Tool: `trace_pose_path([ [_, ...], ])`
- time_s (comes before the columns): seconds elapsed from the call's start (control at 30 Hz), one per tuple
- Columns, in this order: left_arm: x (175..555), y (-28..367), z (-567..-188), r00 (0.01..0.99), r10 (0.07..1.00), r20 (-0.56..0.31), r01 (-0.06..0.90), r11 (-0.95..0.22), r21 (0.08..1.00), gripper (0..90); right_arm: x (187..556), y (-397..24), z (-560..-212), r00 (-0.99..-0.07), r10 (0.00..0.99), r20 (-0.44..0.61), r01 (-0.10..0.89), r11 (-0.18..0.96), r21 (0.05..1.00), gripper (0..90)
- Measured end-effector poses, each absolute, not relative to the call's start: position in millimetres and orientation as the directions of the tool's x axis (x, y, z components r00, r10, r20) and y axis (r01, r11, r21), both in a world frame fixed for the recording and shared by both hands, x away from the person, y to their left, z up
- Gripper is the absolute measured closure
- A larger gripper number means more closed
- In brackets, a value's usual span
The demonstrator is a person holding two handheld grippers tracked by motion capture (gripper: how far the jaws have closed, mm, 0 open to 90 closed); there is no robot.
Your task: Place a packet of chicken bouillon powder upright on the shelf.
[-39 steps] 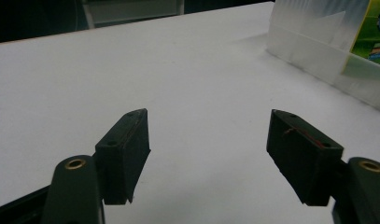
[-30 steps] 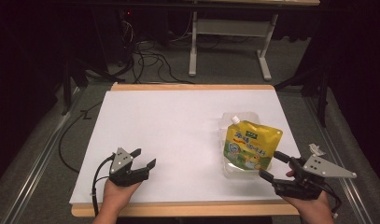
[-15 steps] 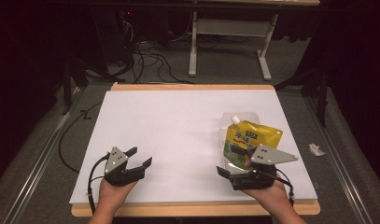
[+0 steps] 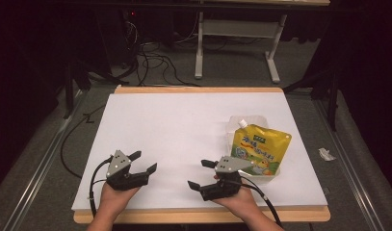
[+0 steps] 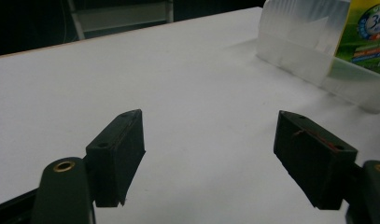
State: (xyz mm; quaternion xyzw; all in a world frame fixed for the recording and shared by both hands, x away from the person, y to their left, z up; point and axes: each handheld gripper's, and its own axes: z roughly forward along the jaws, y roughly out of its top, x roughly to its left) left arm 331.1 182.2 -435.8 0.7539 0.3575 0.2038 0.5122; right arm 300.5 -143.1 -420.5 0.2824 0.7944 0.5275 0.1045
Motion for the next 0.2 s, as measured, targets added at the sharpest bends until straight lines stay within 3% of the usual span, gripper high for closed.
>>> trace_pose_path([
  [0.03,331.0,181.9,-435.8,0.660,0.749,-0.061,0.332,-0.218,0.918,24.2,297.4,-143.2,-421.3,-0.817,0.568,0.101,0.317,0.296,0.901,16.5],
  [0.2,328.9,177.6,-433.9,0.665,0.742,-0.086,0.341,-0.199,0.919,20.6,294.6,-154.5,-418.6,-0.815,0.563,0.140,0.324,0.241,0.915,16.2],
])
